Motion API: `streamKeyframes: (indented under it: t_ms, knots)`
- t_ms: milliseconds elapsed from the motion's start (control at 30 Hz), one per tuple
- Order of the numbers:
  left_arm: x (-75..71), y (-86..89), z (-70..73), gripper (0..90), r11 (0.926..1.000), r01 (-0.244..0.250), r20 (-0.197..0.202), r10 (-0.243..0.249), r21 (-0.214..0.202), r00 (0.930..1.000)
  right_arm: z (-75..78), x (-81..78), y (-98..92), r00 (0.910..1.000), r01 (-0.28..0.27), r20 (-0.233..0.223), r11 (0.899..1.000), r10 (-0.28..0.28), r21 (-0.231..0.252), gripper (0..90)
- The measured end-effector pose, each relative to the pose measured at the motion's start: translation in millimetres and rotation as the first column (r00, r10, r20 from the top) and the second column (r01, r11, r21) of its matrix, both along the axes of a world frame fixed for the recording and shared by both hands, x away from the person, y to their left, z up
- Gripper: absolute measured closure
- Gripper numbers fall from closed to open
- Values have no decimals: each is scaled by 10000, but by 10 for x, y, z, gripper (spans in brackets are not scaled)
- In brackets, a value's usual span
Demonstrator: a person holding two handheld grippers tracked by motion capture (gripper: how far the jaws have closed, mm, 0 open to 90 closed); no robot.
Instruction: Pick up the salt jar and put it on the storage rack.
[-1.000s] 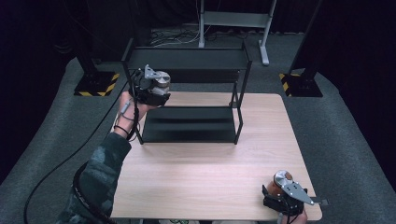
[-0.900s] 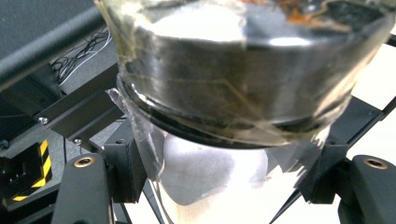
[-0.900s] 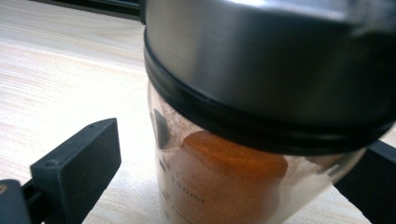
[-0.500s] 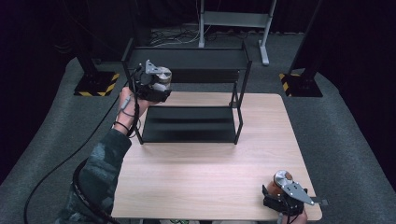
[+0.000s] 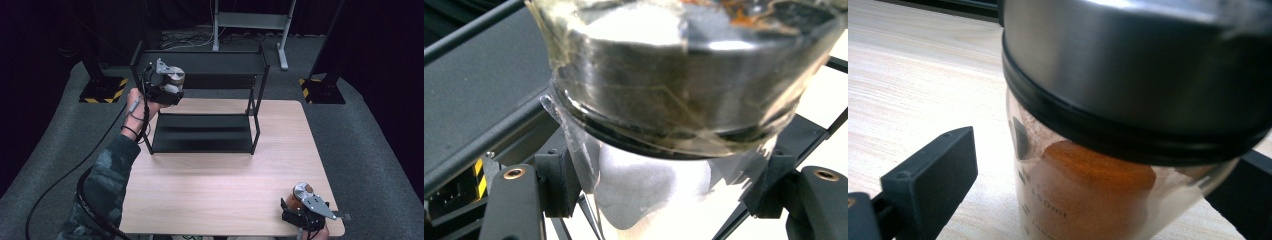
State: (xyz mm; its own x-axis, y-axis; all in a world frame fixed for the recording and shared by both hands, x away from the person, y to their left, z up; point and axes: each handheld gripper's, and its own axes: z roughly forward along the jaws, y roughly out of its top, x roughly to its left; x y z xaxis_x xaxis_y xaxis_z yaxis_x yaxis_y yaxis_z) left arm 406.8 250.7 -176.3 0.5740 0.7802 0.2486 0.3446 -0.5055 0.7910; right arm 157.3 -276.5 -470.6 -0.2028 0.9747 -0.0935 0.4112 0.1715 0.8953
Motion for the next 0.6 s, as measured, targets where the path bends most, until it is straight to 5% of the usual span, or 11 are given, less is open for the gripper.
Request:
streamKeyframes:
  t_ms: [600]
  knots:
    - [-2, -69, 226, 309, 9998, 96, 159, -99, 180, 9998, 4, 4, -3, 10000, -4, -27, 10000, 5, 12, 0]
